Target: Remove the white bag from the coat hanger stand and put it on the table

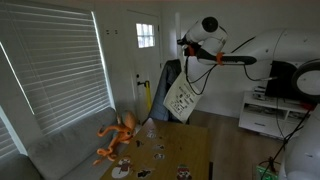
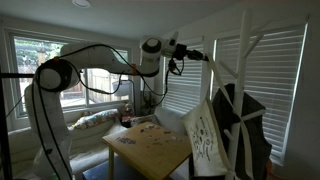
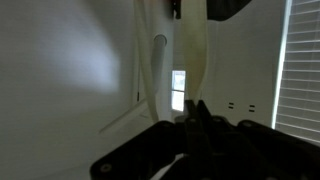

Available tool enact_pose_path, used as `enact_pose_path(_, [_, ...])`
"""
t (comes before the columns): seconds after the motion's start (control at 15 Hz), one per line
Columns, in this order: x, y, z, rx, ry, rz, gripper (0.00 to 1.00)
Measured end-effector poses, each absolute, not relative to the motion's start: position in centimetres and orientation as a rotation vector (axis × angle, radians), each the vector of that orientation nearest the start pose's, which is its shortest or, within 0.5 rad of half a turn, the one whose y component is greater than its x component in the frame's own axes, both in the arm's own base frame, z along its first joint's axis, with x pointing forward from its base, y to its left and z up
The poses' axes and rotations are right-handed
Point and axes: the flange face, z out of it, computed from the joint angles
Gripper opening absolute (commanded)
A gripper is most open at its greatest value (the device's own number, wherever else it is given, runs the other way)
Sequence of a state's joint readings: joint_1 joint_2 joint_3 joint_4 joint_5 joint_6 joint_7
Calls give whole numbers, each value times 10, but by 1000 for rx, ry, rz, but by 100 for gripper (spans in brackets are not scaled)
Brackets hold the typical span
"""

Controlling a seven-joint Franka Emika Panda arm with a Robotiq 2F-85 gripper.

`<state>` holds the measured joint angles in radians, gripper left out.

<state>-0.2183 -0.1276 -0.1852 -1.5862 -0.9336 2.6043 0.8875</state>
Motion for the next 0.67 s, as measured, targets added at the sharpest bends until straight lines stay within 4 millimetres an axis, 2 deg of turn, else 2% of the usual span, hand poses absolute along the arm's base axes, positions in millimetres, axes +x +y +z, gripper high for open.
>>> enact_pose_path(0.13, [511,-197,805,1929,-833,1558,1])
enact_pose_path(0.33, [511,-188,801,1854,-888,1614,1])
enact_pose_path(0.4, [512,-188,799,1836,-900,1631,4])
enact_pose_path(0.67, [511,-195,794,1801,-945,1650,1])
